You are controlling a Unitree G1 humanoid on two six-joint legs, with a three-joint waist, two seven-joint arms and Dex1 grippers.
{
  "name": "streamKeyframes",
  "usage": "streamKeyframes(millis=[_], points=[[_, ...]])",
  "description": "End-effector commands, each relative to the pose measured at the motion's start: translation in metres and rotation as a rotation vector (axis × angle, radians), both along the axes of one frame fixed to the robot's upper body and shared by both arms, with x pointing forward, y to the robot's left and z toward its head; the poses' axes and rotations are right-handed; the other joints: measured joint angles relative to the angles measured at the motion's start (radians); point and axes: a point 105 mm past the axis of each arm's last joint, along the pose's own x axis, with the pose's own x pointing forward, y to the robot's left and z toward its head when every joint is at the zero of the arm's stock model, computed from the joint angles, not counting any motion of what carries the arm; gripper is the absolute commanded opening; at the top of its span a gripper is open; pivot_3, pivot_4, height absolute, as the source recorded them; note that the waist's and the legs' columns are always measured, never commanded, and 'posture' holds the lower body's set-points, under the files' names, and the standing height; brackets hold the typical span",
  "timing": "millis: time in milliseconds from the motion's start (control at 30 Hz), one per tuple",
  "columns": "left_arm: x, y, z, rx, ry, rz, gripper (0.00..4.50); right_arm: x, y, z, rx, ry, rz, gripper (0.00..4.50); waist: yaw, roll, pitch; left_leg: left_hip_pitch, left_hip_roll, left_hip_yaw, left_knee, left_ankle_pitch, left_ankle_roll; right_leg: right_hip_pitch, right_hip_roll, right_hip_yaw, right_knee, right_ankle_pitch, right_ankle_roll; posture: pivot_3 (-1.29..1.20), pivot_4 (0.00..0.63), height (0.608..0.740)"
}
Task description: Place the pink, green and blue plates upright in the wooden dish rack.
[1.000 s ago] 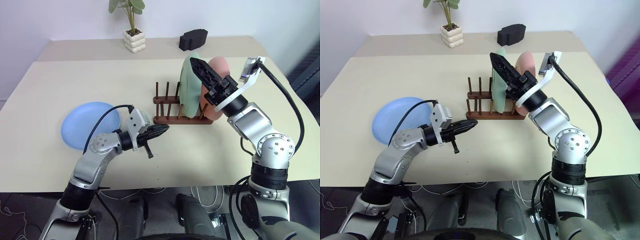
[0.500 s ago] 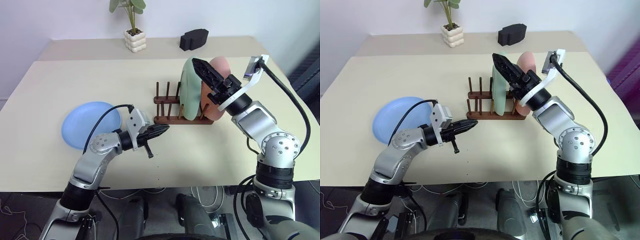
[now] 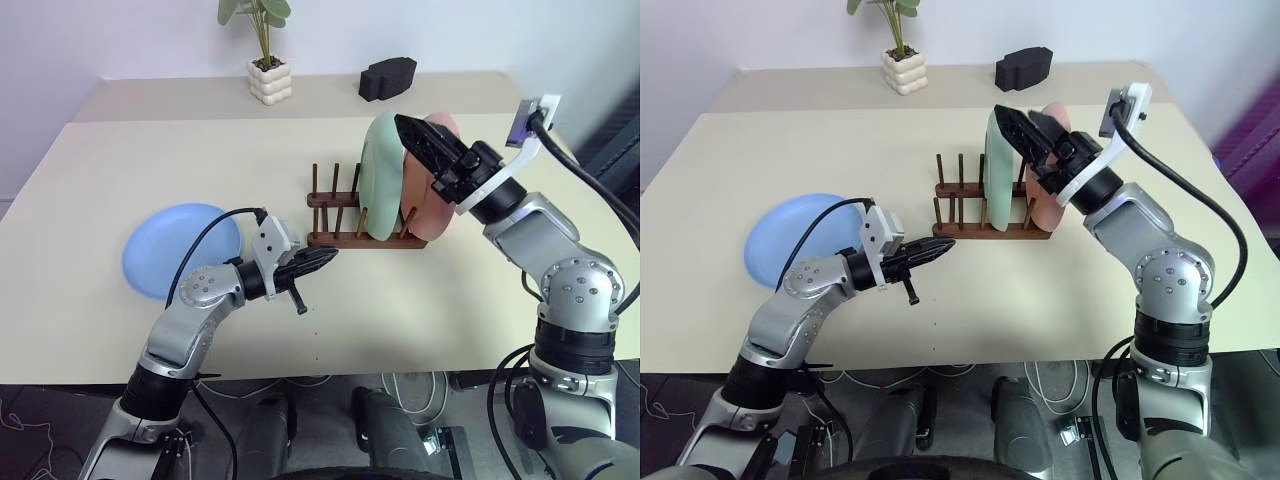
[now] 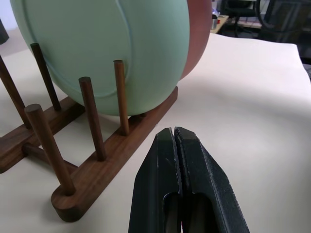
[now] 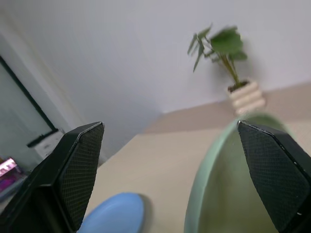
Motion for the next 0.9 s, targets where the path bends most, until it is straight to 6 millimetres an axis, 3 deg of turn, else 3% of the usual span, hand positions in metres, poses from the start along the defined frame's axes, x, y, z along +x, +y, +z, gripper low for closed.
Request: streamKeyframes(millis=[33, 133, 267, 367, 467, 533, 633, 767, 900], points=[[0.013, 0.021, 0.024, -0.053, -0.065, 0.124, 0.88, -0.017, 0.012, 0.023, -0.263, -0.243, 0.033, 4.5, 0.0, 0.0, 0.0, 0.0, 0.0, 0.0, 0.0, 0.0, 0.0, 0.0, 0.0, 0.0, 0.0, 0.0, 0.0, 0.0, 0.15, 0.736], [0.026, 0.049, 0.036, -0.08, -0.088, 0.274, 2.33, -0.023, 0.025, 0.02, -0.454, -0.344, 0.098, 4.5, -0.003, 0.0, 0.0, -0.001, 0.0, 0.0, 0.0, 0.0, 0.0, -0.001, 0.0, -0.001, 0.0, 0.0, 0.0, 0.0, 0.15, 0.736], [0.038, 0.108, 0.05, -0.085, -0.1, 0.522, 4.36, -0.031, 0.045, 0.007, -0.65, -0.454, 0.205, 4.5, -0.006, 0.0, 0.0, -0.001, 0.0, -0.001, 0.0, 0.0, 0.0, -0.002, 0.001, -0.002, 0.0, 0.0, 0.0, 0.0, 0.15, 0.736], [0.039, 0.14, 0.054, -0.059, -0.088, 0.648, 4.44, -0.034, 0.056, 0.001, -0.698, -0.505, 0.25, 4.5, -0.002, -0.001, 0.001, -0.001, 0.0, -0.001, 0.0, 0.0, 0.0, -0.002, 0.001, -0.002, 0.0, 0.001, 0.001, 0.0, 0.15, 0.736], [0.041, 0.198, 0.044, 0.041, 0.017, 0.952, 4.44, -0.034, 0.072, -0.006, -0.777, -0.614, 0.259, 4.5, -0.001, -0.001, 0.001, -0.002, 0.0, -0.001, 0.001, 0.0, 0.0, -0.002, 0.0, -0.002, 0.0, 0.001, 0.002, 0.0, 0.15, 0.736], [0.037, 0.224, 0.045, 0.01, 0.093, 1.097, 4.44, -0.033, 0.079, -0.009, -0.804, -0.664, 0.265, 4.5, -0.002, -0.001, 0.001, -0.002, -0.001, -0.001, 0.001, 0.0, 0.0, -0.002, 0.0, -0.002, 0.0, 0.002, 0.003, 0.0, 0.15, 0.736], [0.031, 0.24, 0.046, 0.008, 0.138, 1.182, 4.44, -0.033, 0.084, -0.012, -0.843, -0.723, 0.267, 4.5, 0.001, -0.003, 0.002, -0.002, -0.001, -0.002, 0.001, 0.0, 0.0, -0.002, 0.0, -0.003, 0.001, 0.002, 0.004, 0.0, 0.15, 0.736], [0.015, 0.271, 0.017, 0.115, 0.328, 1.339, 4.44, -0.03, 0.089, -0.017, -0.871, -0.772, 0.271, 4.5, -0.001, -0.004, 0.002, -0.002, -0.001, -0.002, 0.001, 0.0, -0.001, -0.002, 0.0, -0.003, 0.001, 0.002, 0.004, 0.0, 0.15, 0.736], [0.007, 0.27, -0.002, 0.088, 0.47, 1.323, 4.44, -0.031, 0.092, -0.019, -0.862, -0.782, 0.284, 4.5, -0.002, -0.004, 0.002, -0.001, -0.001, -0.002, 0.0, 0.0, -0.001, -0.002, 0.0, -0.003, 0.001, 0.002, 0.004, 0.0, 0.15, 0.736]])
